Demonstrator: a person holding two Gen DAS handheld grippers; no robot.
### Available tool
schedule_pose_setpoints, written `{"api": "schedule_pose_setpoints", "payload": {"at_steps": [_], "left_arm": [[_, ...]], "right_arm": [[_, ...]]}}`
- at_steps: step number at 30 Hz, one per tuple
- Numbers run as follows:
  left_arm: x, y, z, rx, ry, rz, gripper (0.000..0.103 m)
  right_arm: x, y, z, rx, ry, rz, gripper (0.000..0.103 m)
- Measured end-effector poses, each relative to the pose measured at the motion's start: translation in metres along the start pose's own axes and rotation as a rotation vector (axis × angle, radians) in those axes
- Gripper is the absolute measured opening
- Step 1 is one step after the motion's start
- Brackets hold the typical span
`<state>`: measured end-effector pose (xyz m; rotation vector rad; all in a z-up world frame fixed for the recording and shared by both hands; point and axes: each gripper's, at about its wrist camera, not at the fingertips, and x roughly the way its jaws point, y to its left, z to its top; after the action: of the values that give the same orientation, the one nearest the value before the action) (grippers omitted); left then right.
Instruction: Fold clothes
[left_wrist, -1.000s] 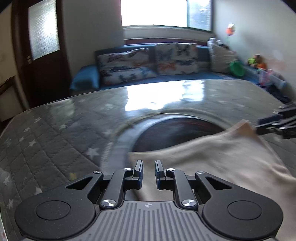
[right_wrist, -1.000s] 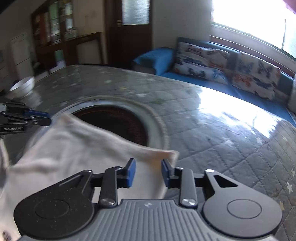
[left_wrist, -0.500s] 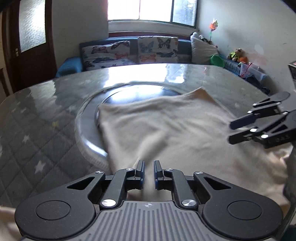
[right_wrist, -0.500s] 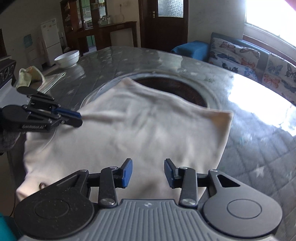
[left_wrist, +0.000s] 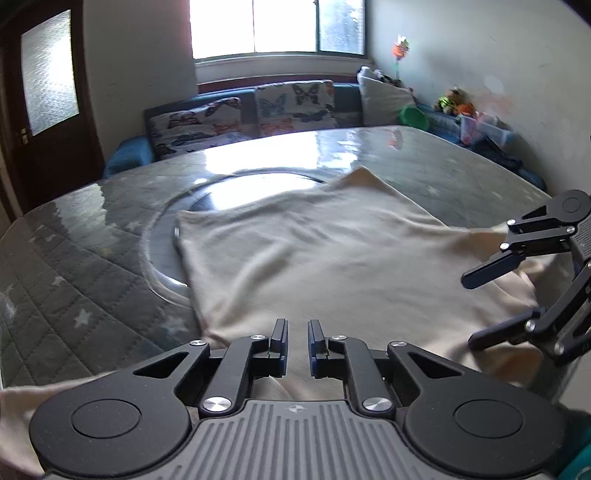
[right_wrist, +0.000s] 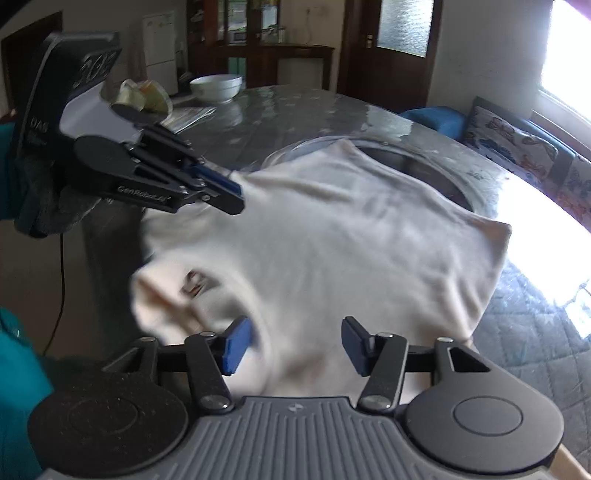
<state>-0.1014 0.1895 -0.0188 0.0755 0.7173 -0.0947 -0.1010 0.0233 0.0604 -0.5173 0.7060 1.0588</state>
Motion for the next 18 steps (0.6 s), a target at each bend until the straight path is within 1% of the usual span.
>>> {"api": "schedule_pose_setpoints", "payload": {"at_steps": [2,5,7,9,11,12,13,15,18], "left_arm": [[-0.003,-0.007,-0.003,0.004,0.001,-0.009,0.013],[-0.007,-0.017,-0.007,0.017,-0.004,-0.040,0.014],[-0.006,-0.024,-0.011,0.031,0.008,-0.048,0.016],[-0.003,-0.029,-0.016,0.040,0.027,-0.052,0.017],[-0.004,-0.030,-0.015,0.044,0.025,-0.047,0.019],[-0.004,-0.031,-0.015,0.045,0.024,-0.045,0.022],[-0.005,-0.031,-0.013,0.044,0.019,-0.043,0.026],[-0.007,-0.034,-0.007,0.050,0.000,-0.044,0.031],[-0.007,-0.045,0.003,0.063,-0.031,-0.076,0.031]], "right_arm": [[-0.006,0.006,-0.005,-0.008,-0.011,-0.008,0.057],[-0.015,0.007,-0.010,0.005,-0.032,-0.021,0.060],[-0.016,0.005,-0.015,0.037,-0.029,-0.011,0.060],[-0.018,0.004,-0.020,0.064,-0.028,0.006,0.060],[-0.028,0.000,-0.027,0.107,-0.048,0.003,0.060],[-0.034,-0.003,-0.029,0.132,-0.060,-0.003,0.060],[-0.040,-0.007,-0.032,0.159,-0.072,-0.012,0.060],[-0.053,-0.019,-0.039,0.230,-0.096,-0.052,0.060],[-0.072,-0.044,-0.055,0.358,-0.117,-0.134,0.060]]}}
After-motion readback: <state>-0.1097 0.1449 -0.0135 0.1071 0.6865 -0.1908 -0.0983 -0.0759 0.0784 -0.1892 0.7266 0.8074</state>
